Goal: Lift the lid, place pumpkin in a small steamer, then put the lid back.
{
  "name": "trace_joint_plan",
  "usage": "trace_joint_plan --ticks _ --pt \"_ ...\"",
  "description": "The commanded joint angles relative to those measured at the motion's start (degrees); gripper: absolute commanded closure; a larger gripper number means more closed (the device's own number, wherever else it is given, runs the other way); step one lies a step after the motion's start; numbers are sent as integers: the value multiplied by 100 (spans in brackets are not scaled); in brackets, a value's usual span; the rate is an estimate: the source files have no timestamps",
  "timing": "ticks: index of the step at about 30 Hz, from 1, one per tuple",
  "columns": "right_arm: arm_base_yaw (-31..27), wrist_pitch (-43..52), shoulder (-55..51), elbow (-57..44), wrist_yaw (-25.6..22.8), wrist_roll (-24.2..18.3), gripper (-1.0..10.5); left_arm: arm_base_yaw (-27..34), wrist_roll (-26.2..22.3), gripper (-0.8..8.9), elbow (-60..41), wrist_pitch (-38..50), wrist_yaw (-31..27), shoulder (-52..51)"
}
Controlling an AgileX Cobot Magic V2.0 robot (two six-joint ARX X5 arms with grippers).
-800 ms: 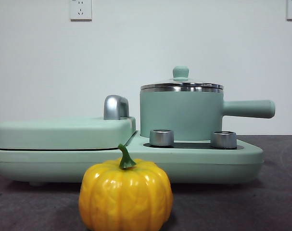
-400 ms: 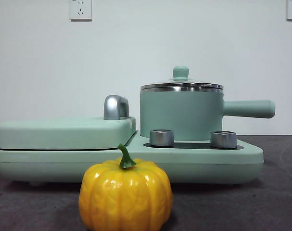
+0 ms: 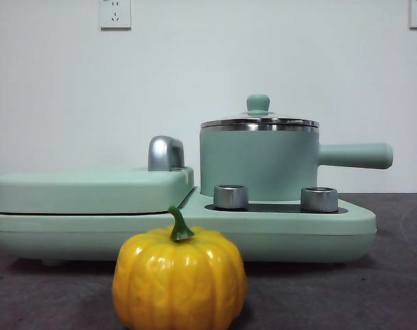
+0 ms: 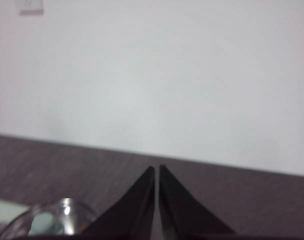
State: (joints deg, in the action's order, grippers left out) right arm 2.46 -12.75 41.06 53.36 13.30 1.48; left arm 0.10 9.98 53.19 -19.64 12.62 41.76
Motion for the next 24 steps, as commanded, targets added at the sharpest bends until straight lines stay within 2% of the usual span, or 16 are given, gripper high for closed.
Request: trace_joint_plan --ticks 1,7,14,19,24 --pt "4 -22 365 129 214 -72 934 -55 -258 803 297 -111 114 367" --pt "74 -153 1049 168 625 -144 934 -352 -798 803 732 -529 142 1088" --pt "385 -470 1580 168 638 -728 934 -905 -1373 803 907 -660 142 1753" --pt "752 -807 1733 168 621 -1296 934 -1290 -1700 803 907 -754 140 2076" --pt "1115 -909 1744 168 619 -1665 933 -1622 -1729 803 907 -782 138 2295"
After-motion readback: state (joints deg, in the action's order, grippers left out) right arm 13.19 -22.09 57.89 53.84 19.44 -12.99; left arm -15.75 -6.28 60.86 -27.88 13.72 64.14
